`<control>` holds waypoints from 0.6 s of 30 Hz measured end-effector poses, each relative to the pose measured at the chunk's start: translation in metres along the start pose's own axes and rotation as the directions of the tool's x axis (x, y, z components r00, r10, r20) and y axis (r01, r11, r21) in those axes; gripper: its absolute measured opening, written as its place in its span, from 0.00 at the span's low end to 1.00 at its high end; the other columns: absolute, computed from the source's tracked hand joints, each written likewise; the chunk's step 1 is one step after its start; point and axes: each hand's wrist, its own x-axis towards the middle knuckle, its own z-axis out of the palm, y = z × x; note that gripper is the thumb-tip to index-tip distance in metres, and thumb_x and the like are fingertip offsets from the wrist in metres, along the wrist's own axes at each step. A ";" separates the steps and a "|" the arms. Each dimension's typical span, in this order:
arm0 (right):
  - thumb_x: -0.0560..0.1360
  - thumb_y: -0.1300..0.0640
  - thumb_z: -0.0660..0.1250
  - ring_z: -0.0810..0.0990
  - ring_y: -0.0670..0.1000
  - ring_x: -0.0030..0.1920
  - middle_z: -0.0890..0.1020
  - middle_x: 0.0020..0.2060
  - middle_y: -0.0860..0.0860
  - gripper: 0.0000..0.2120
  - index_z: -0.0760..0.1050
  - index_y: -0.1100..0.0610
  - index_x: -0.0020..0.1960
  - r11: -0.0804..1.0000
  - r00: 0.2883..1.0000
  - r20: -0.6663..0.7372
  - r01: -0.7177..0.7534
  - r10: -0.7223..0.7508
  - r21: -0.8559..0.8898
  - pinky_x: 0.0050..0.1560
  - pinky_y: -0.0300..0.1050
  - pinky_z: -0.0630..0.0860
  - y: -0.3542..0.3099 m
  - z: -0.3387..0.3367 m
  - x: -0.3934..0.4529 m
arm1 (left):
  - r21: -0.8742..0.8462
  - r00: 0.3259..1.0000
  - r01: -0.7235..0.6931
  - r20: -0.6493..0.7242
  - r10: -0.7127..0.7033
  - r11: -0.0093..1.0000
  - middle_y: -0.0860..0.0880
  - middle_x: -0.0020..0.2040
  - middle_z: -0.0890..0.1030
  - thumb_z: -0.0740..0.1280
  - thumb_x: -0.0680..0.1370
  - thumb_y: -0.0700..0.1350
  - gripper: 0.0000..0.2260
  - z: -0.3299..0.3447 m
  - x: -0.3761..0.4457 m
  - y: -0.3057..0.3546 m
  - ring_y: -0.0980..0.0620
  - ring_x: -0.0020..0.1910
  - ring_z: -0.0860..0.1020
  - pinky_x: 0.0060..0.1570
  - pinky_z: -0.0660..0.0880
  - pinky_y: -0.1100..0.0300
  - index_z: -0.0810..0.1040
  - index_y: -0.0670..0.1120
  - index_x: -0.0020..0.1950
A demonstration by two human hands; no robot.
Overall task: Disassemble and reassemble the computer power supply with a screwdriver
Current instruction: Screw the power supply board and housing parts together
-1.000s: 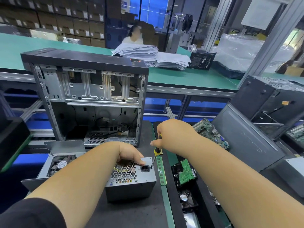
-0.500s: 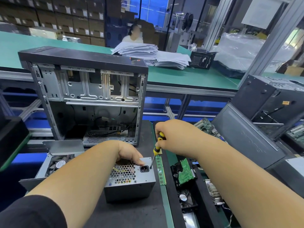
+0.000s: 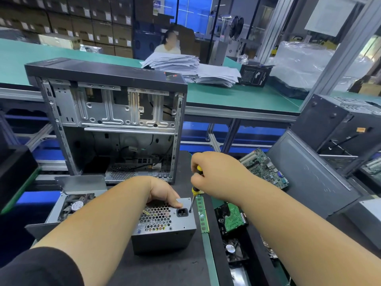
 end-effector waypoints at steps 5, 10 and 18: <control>0.81 0.41 0.54 0.70 0.48 0.32 0.73 0.30 0.47 0.19 0.73 0.51 0.41 0.982 0.999 -0.014 -0.049 0.047 -0.182 0.28 0.42 0.60 0.001 0.005 0.001 | 0.049 1.000 0.001 -0.005 -0.001 0.999 0.50 0.50 0.83 0.64 0.81 0.46 0.07 0.000 -0.002 0.002 0.46 0.55 0.77 0.69 0.68 0.47 0.82 0.51 0.52; 0.78 0.44 0.58 0.75 0.50 0.40 0.75 0.39 0.46 0.12 0.75 0.49 0.45 0.999 0.999 0.007 -0.045 0.045 -0.014 0.36 0.44 0.68 0.003 0.005 -0.003 | 0.003 1.000 0.006 -0.019 -0.006 1.000 0.49 0.48 0.83 0.63 0.81 0.44 0.07 0.001 -0.001 0.002 0.45 0.53 0.77 0.63 0.71 0.50 0.81 0.49 0.53; 0.78 0.43 0.60 0.76 0.50 0.44 0.80 0.41 0.45 0.09 0.75 0.45 0.53 0.998 0.997 -0.024 -0.068 0.067 -0.001 0.39 0.45 0.74 0.004 0.008 -0.005 | -0.014 1.000 0.019 -0.003 -0.019 1.000 0.46 0.50 0.83 0.63 0.81 0.44 0.07 0.001 -0.004 0.003 0.44 0.52 0.78 0.63 0.71 0.48 0.81 0.48 0.53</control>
